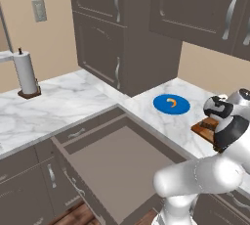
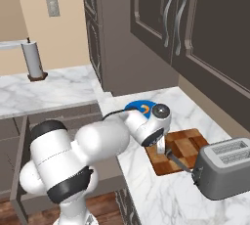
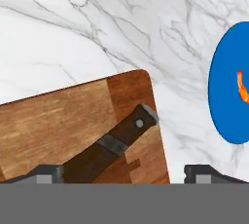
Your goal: Pick up the knife from the drawer and place it on the cutting board. Then place the meat from the plate to the cutting board.
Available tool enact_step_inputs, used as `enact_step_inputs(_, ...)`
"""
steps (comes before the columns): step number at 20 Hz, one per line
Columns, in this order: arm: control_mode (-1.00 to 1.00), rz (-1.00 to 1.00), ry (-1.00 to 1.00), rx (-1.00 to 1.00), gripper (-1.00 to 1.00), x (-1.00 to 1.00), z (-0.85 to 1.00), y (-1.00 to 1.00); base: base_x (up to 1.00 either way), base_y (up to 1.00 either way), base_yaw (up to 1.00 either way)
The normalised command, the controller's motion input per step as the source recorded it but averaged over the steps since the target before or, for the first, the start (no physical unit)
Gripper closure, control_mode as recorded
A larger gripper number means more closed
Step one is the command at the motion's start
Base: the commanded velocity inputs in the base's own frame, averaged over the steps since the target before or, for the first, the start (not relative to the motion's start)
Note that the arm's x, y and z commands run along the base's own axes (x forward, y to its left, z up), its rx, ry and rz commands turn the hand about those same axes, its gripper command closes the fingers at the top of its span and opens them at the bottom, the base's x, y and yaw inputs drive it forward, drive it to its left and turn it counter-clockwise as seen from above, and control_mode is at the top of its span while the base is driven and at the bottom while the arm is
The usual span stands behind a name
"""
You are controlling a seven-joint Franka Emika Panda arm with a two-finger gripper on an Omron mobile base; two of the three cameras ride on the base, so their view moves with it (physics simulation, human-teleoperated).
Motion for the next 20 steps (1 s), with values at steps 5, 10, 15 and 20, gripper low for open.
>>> enact_step_inputs(5, -1.0, 0.18, -0.13, -0.06, -1.0, -0.16, 0.59, 0.4, 0.0, 0.0, 0.0)
enact_step_inputs(10, -1.0, 0.16, -0.01, -0.08, -1.0, 0.25, 0.33, 0.27, 0.0, 0.0, 0.0)
enact_step_inputs(15, -1.0, 0.22, 0.0, -0.06, -1.0, 0.23, 0.22, 0.24, 0.0, 0.0, 0.0)
enact_step_inputs(20, -1.0, 0.21, 0.02, -0.03, -1.0, 0.32, 0.21, 0.04, 0.0, 0.0, 0.0)
